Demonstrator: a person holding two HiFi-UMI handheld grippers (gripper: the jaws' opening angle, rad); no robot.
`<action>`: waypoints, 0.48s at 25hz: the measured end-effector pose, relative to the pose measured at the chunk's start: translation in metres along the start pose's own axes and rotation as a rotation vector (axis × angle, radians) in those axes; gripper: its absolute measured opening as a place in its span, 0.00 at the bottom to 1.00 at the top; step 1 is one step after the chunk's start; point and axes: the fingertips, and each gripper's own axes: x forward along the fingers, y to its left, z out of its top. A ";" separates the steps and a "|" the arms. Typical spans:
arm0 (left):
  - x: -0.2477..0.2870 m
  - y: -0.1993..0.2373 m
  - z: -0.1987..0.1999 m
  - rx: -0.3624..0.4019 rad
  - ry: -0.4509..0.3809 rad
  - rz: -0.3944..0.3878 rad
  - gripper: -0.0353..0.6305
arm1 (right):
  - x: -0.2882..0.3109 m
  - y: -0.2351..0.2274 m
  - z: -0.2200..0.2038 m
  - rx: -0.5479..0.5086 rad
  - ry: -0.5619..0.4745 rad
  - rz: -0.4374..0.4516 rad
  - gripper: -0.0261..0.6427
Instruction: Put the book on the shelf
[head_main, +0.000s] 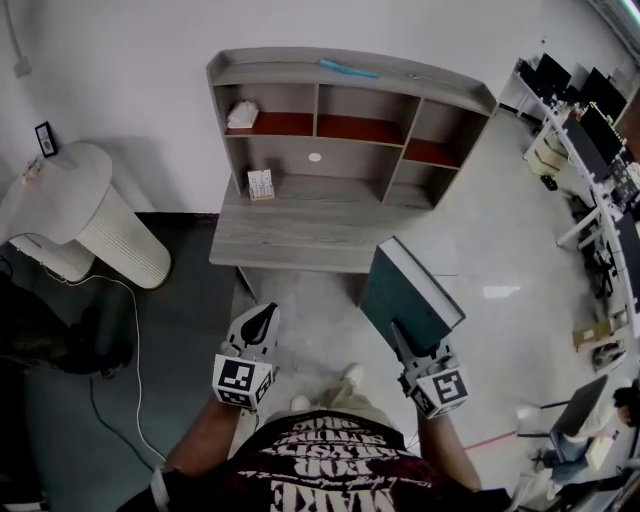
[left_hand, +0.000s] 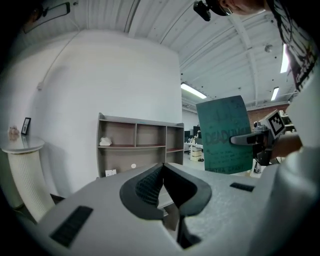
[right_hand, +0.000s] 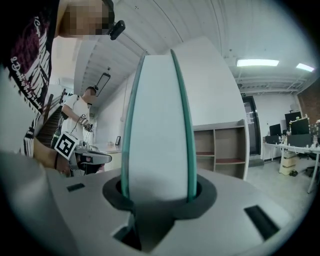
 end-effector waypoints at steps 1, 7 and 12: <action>0.004 -0.002 0.002 0.014 0.001 -0.007 0.06 | 0.002 -0.003 0.001 0.002 -0.002 0.000 0.28; 0.021 0.001 0.002 0.008 0.014 0.004 0.06 | 0.003 -0.019 -0.012 0.026 0.040 0.000 0.28; 0.028 0.009 -0.006 -0.011 0.030 0.023 0.06 | 0.017 -0.025 -0.011 0.026 0.043 0.012 0.28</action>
